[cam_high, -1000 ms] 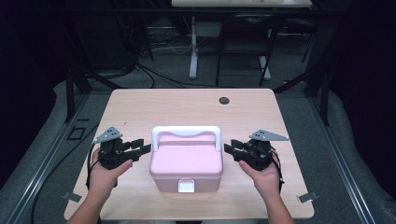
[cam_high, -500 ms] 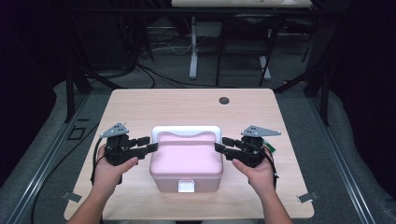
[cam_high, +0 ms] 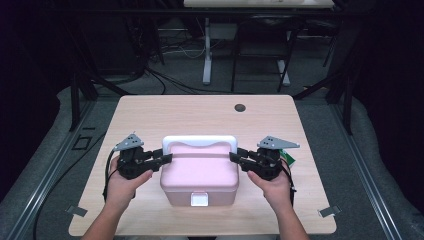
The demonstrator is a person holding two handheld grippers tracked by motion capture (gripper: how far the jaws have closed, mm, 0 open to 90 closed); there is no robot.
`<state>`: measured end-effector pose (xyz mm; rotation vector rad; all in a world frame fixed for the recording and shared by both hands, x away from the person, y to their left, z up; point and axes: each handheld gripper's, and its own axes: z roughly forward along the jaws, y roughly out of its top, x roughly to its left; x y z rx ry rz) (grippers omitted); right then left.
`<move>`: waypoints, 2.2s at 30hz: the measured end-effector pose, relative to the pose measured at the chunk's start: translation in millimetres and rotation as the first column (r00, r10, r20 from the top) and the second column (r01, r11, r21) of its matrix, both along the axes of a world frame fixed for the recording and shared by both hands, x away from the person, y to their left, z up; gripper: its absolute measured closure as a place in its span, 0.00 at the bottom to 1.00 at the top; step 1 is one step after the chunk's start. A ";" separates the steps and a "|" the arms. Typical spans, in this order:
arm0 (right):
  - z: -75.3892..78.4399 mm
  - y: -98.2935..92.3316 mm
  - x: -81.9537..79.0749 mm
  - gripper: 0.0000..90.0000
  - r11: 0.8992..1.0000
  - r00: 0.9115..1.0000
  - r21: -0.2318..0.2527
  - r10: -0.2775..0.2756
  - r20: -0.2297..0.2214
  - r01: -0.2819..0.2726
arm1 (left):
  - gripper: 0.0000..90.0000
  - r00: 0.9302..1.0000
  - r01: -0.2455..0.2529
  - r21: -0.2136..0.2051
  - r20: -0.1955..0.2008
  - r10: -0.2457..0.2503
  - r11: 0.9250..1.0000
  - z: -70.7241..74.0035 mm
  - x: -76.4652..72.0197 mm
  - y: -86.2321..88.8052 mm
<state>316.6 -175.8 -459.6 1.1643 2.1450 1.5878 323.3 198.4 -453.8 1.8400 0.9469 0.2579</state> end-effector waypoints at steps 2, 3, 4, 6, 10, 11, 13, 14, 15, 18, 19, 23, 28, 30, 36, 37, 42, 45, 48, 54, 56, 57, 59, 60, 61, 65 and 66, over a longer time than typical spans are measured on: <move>1.5 -0.8 -2.8 0.75 1.000 1.000 -0.013 0.009 0.017 -0.009 | 0.71 1.000 0.001 0.014 0.013 -0.001 1.000 1.6 -2.6 -0.2; 1.8 -0.4 -4.2 0.76 1.000 0.999 -0.007 0.012 0.029 -0.012 | 0.72 1.000 0.000 0.016 0.017 0.000 1.000 2.2 -4.2 -0.2; 2.7 -0.9 -6.1 0.77 1.000 0.999 -0.018 0.014 0.030 -0.013 | 0.72 1.000 0.003 0.022 0.022 -0.004 1.000 2.8 -5.7 0.0; 3.3 -0.7 -9.0 0.77 1.000 0.999 -0.020 0.016 0.044 -0.015 | 0.73 0.999 0.006 0.031 0.033 -0.008 0.999 3.8 -8.9 0.0; 3.1 -0.3 -14.2 0.76 0.999 0.997 -0.038 0.030 0.067 -0.027 | 0.74 0.998 0.006 0.055 0.059 -0.009 0.998 3.3 -14.7 -0.8; 3.2 -0.8 -14.8 0.76 0.998 0.997 -0.049 0.035 0.067 -0.031 | 0.74 0.998 0.008 0.062 0.063 -0.012 0.998 3.1 -15.3 -0.9; 1.8 -0.8 -14.3 0.76 0.999 0.997 -0.041 0.033 0.069 -0.030 | 0.74 0.998 0.004 0.065 0.065 -0.008 0.998 1.4 -15.6 -1.3; 1.7 -1.3 -14.0 0.76 0.998 0.997 -0.046 0.036 0.064 -0.034 | 0.74 0.998 0.006 0.069 0.064 -0.010 0.998 0.5 -15.3 -1.0; 0.9 -1.3 -13.3 0.76 0.998 0.997 -0.047 0.037 0.061 -0.034 | 0.74 0.998 0.004 0.061 0.066 -0.008 0.998 -1.5 -14.7 -1.3; -3.5 0.0 -10.9 0.77 0.999 0.998 -0.046 0.030 0.059 -0.028 | 0.74 0.998 0.006 0.050 0.061 -0.009 0.999 -2.3 -13.9 -0.2; -5.7 0.7 -9.9 0.77 0.998 0.998 -0.047 0.031 0.056 -0.028 | 0.74 0.998 0.003 0.044 0.060 -0.006 0.999 -2.8 -13.0 -0.1; -9.1 1.5 -8.9 0.79 0.999 0.998 -0.027 0.025 0.059 -0.024 | 0.77 0.997 -0.009 0.041 0.071 0.007 0.999 -3.7 -13.1 -0.9; -9.6 3.3 -12.3 0.81 0.999 0.996 -0.053 0.007 0.094 -0.002 | 0.81 0.996 -0.020 0.053 0.083 0.016 0.998 -3.6 -13.9 -1.6; -10.7 3.8 -12.7 0.81 0.999 0.994 -0.045 0.003 0.107 0.002 | 0.81 0.996 -0.022 0.050 0.083 0.018 0.999 -3.7 -14.0 -1.7; -11.8 4.0 -13.0 0.81 0.999 0.993 -0.040 -0.002 0.115 0.007 | 0.81 0.996 -0.022 0.046 0.082 0.018 0.999 -4.0 -13.3 -1.4; -11.8 4.0 -13.0 0.81 0.999 0.993 -0.040 -0.002 0.115 0.007 | 0.81 0.996 -0.022 0.046 0.082 0.018 0.999 -4.0 -13.3 -1.4; -11.1 4.6 -14.4 0.82 0.998 0.993 -0.058 -0.008 0.122 0.015 | 0.81 0.997 -0.022 0.052 0.076 0.018 0.998 -2.9 -13.0 -1.6; -10.2 6.3 -14.7 0.82 0.997 0.991 -0.068 -0.012 0.132 0.021 | 0.81 0.997 -0.019 0.059 0.069 0.015 0.998 -1.1 -11.3 -2.1; -8.6 6.4 -13.6 0.82 0.998 0.992 -0.068 -0.006 0.126 0.015 | 0.81 0.998 -0.020 0.060 0.069 0.016 0.998 0.3 -10.6 -2.1; 0.8 4.9 -10.9 0.82 0.998 0.991 -0.063 -0.005 0.135 0.013 | 0.81 0.996 -0.020 0.045 0.085 0.016 0.999 11.7 -5.7 -1.3; 8.1 4.6 -7.0 0.82 0.998 0.990 -0.055 -0.010 0.138 0.018 | 0.81 0.997 -0.019 0.028 0.075 0.016 0.999 17.5 -0.4 -0.6; 10.5 4.6 -5.3 0.82 0.999 0.990 -0.052 -0.009 0.138 0.017 | 0.81 0.998 -0.016 0.022 0.068 0.014 1.000 19.4 1.7 -0.2; 14.8 3.7 -1.9 0.82 0.999 0.992 -0.050 -0.002 0.127 0.008 | 0.81 0.998 -0.011 0.017 0.061 0.010 1.000 23.0 5.5 0.5; 16.1 3.3 -0.1 0.82 0.999 0.992 -0.045 -0.004 0.124 0.009 | 0.81 0.998 -0.011 0.017 0.061 0.010 1.000 23.0 5.5 0.5; 17.1 3.1 1.9 0.82 0.999 0.993 -0.031 -0.005 0.121 0.009 | 0.81 0.998 -0.010 0.020 0.055 0.009 1.000 26.4 8.2 0.1; 18.8 2.6 3.7 0.82 1.000 0.994 -0.023 -0.008 0.112 0.011 | 0.80 0.999 -0.010 0.030 0.048 0.009 1.000 29.6 10.0 -0.6; 19.0 2.9 3.4 0.82 1.000 0.994 -0.021 -0.013 0.109 0.015 | 0.78 0.998 -0.010 0.018 0.065 0.009 1.000 30.4 8.6 0.0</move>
